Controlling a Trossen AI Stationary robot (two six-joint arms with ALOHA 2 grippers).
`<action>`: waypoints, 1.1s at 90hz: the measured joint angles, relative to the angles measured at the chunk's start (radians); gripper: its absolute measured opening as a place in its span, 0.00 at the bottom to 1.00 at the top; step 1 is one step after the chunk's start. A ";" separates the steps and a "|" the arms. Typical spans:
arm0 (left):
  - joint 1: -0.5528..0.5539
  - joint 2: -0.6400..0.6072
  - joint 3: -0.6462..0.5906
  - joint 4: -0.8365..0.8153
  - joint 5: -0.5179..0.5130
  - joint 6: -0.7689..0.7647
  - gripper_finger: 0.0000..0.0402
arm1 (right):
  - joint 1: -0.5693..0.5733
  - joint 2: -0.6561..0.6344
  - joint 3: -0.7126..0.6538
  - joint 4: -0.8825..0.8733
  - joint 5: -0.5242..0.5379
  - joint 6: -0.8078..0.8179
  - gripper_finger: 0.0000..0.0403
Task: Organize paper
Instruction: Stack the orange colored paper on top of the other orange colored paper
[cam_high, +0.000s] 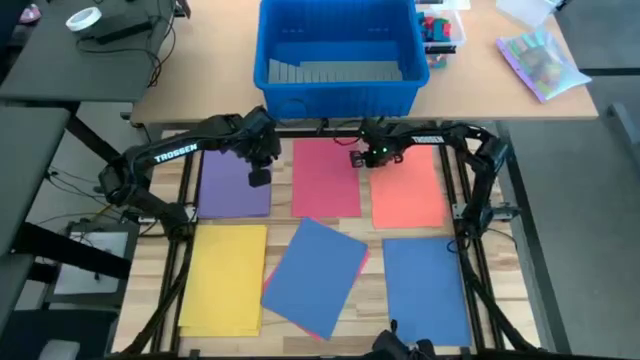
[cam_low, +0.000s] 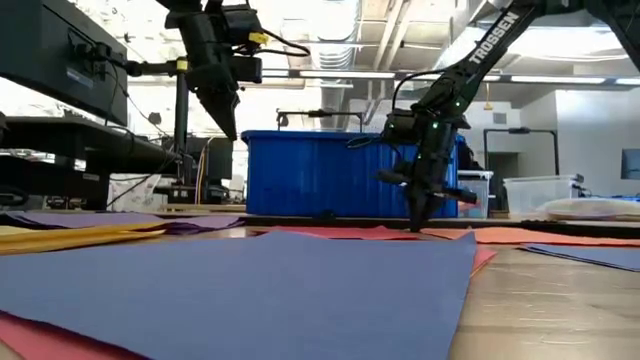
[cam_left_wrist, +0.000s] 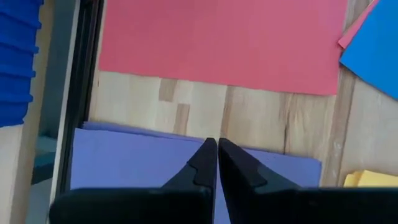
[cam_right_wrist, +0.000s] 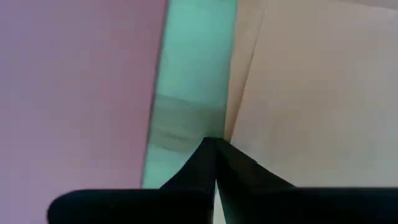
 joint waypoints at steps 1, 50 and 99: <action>0.000 0.000 0.000 0.000 0.000 -0.001 0.00 | -0.002 -0.001 0.000 -0.002 0.002 0.000 0.00; 0.018 0.000 0.000 0.004 0.000 -0.015 0.00 | 0.010 -0.040 0.096 -0.071 0.030 -0.150 0.00; 0.018 0.000 0.000 0.009 0.001 -0.022 0.00 | 0.307 -0.040 0.116 -0.066 -0.002 0.041 0.00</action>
